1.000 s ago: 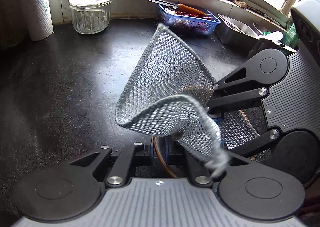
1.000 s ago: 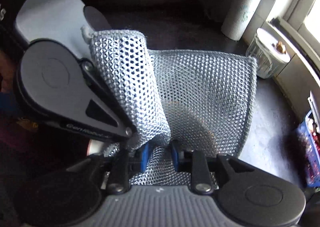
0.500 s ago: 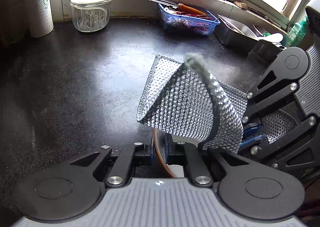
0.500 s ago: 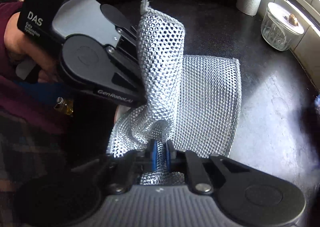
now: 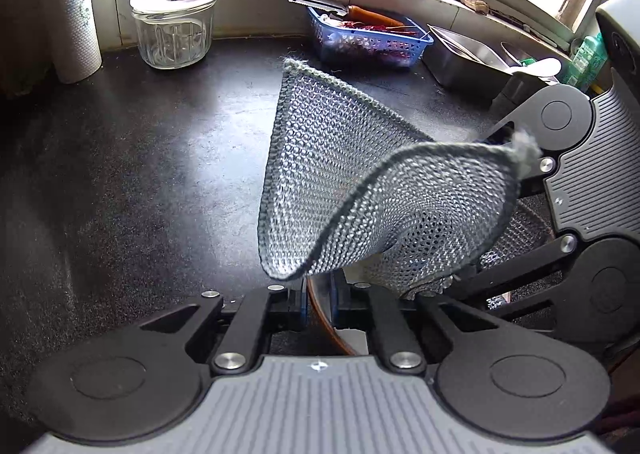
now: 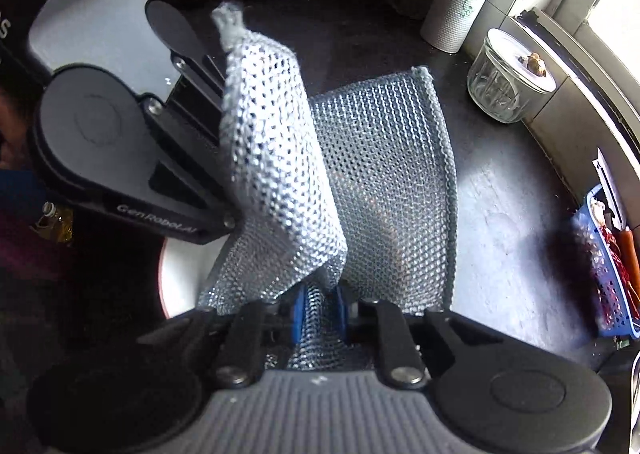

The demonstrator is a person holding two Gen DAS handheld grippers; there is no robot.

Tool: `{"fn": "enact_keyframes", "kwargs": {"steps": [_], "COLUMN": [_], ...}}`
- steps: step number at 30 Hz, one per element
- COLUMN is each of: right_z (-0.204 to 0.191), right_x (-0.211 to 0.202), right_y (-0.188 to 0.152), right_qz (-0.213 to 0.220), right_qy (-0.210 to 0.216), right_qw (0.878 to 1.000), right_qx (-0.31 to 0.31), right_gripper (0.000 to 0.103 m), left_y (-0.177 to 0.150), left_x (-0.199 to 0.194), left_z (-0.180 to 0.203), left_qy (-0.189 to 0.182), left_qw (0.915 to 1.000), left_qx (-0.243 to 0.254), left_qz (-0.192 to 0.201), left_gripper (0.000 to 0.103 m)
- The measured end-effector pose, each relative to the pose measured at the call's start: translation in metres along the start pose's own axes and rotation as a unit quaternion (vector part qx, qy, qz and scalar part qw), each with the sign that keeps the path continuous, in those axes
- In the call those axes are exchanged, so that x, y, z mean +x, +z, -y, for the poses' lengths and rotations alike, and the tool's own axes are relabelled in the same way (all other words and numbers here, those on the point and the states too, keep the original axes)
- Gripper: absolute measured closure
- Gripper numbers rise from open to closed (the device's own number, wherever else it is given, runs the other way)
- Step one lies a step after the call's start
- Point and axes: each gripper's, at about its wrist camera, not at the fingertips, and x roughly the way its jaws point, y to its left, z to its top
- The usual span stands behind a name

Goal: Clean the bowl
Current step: 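Keep scrubbing the bowl with the mesh cloth in the right tool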

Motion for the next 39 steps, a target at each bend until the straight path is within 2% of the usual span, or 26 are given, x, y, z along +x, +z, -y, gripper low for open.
{"fn": "enact_keyframes", "kwargs": {"steps": [3,12,13,16,23,26,30,34,39], "right_z": [0.003,0.008,0.009,0.012,0.009,0.011,0.011,0.012,0.019], "right_x": [0.003,0.008,0.007,0.008,-0.005,-0.014,-0.029,-0.048,-0.063], "right_y": [0.002,0.01,0.01,0.008,0.0,-0.004,-0.009,-0.016,-0.026], "right_qz": [0.014,0.015,0.014,0.003,-0.025,-0.038,-0.033,-0.002,0.048], "right_qy": [0.02,0.053,0.059,0.113,0.134,0.12,0.087,0.043,0.004], "right_qw": [1.0,0.998,0.998,0.994,0.991,0.992,0.995,0.998,0.993], "right_qx": [-0.005,-0.019,-0.018,0.001,0.015,0.012,0.017,0.047,0.106], "right_gripper": [0.077,0.076,0.076,0.087,0.096,0.097,0.097,0.098,0.098], "left_y": [0.0,0.0,0.0,0.0,-0.002,-0.003,-0.004,-0.004,-0.003], "left_x": [0.0,0.0,0.0,0.0,-0.001,-0.001,-0.001,-0.002,-0.002], "left_z": [0.0,0.0,0.0,0.0,0.005,0.007,0.008,0.009,0.008], "left_qy": [-0.001,-0.002,-0.001,0.0,-0.006,-0.004,0.001,0.002,0.001], "left_qw": [1.0,1.0,1.0,1.0,1.0,1.0,1.0,1.0,1.0], "left_qx": [0.002,-0.002,-0.002,-0.004,-0.002,-0.002,-0.005,-0.004,-0.003], "left_qz": [-0.001,-0.002,-0.002,-0.002,-0.005,-0.004,-0.002,-0.003,-0.003], "left_gripper": [0.094,0.094,0.094,0.094,0.094,0.094,0.094,0.094,0.094]}}
